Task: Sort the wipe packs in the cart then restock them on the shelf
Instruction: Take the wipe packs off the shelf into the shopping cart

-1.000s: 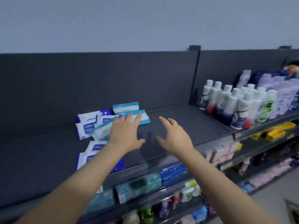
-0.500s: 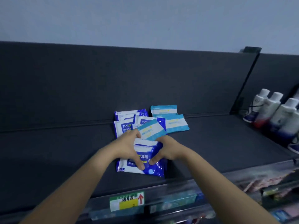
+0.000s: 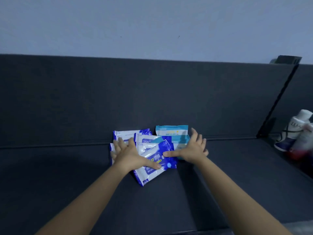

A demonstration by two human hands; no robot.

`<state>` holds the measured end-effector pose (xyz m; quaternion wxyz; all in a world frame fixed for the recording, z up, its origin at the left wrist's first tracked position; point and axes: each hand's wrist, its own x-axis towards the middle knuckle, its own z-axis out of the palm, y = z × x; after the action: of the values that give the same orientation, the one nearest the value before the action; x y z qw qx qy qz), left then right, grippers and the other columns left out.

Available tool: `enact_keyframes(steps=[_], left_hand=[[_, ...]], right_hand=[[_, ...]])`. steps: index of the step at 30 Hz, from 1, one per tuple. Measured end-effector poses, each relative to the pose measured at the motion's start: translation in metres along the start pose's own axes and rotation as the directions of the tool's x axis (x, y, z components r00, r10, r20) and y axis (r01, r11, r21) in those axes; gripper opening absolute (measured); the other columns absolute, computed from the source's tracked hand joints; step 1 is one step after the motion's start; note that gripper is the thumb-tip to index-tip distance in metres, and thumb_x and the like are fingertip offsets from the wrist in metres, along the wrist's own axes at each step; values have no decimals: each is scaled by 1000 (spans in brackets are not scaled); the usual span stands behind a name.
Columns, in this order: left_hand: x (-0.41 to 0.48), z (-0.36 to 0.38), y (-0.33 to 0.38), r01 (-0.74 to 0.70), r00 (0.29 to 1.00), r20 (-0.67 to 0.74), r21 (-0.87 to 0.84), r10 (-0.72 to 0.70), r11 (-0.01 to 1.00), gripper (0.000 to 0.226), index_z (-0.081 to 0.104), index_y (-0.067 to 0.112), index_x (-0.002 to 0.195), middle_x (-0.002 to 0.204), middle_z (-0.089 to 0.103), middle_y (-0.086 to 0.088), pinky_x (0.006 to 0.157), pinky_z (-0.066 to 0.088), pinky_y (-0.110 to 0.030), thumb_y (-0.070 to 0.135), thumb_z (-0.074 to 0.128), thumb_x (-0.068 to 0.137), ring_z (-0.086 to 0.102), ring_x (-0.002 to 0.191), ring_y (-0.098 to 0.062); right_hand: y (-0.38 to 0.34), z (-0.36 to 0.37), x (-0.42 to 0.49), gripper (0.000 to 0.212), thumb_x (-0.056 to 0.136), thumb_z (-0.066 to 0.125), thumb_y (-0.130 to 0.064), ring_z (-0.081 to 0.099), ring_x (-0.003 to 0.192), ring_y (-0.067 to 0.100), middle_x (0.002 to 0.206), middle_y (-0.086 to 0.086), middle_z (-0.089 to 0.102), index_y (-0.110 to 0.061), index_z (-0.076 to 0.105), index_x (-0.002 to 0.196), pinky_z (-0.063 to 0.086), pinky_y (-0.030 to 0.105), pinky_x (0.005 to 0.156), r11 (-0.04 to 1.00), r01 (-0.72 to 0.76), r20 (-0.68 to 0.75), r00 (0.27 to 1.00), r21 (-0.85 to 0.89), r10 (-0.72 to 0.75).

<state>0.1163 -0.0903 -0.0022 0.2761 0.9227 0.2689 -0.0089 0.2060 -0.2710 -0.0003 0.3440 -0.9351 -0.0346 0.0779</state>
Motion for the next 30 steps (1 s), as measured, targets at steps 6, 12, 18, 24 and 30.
enact_keyframes(steps=[6, 12, 18, 24, 30], left_hand=[[11, 20, 11, -105, 989, -108, -1, 105, 994, 153, 5, 8, 149, 157, 4, -7, 118, 4, -36, 73, 80, 33, 0, 145, -22], [16, 25, 5, -186, 979, -115, -202, 166, 962, 140, 16, 16, 144, 146, 23, 0, 115, 22, -33, 55, 91, 32, 17, 138, -18], [16, 19, 1, -321, 944, -71, -418, 322, 849, 123, 18, 33, 126, 130, 34, 17, 101, 35, -26, 34, 97, 32, 36, 125, -9], [11, 21, 18, -369, 904, -9, -523, 428, 768, 116, 21, 33, 118, 115, 42, 22, 91, 48, -26, 24, 98, 32, 50, 111, 2], [2, 20, 35, -386, 852, 99, -545, 514, 744, 116, 20, 39, 116, 125, 40, 14, 87, 48, -22, 31, 96, 28, 48, 114, -1]], right_hand=[[12, 1, 32, 157, 37, 93, -50, 13, 145, 26, 158, 8, 11, -16, -9, 151, 17, 45, 118, 978, -41, 198, 980, 204, 0], [20, -12, 42, 86, 50, 92, -4, 63, 103, 17, 114, 1, 65, -15, 37, 115, 51, 34, 90, 848, -73, 354, 925, 525, -140], [17, -18, 23, 82, 50, 85, 8, 68, 100, 27, 111, 10, 70, -12, 50, 121, 55, 44, 87, 725, -81, 443, 836, 684, -325], [18, -9, -6, 74, 55, 77, 22, 67, 99, 36, 110, 18, 68, -8, 56, 119, 56, 46, 80, 633, -28, 379, 821, 774, -427], [36, -21, -38, 70, 51, 81, 19, 67, 95, 37, 105, 20, 70, -7, 59, 113, 56, 48, 81, 573, 29, 220, 906, 819, -360]])
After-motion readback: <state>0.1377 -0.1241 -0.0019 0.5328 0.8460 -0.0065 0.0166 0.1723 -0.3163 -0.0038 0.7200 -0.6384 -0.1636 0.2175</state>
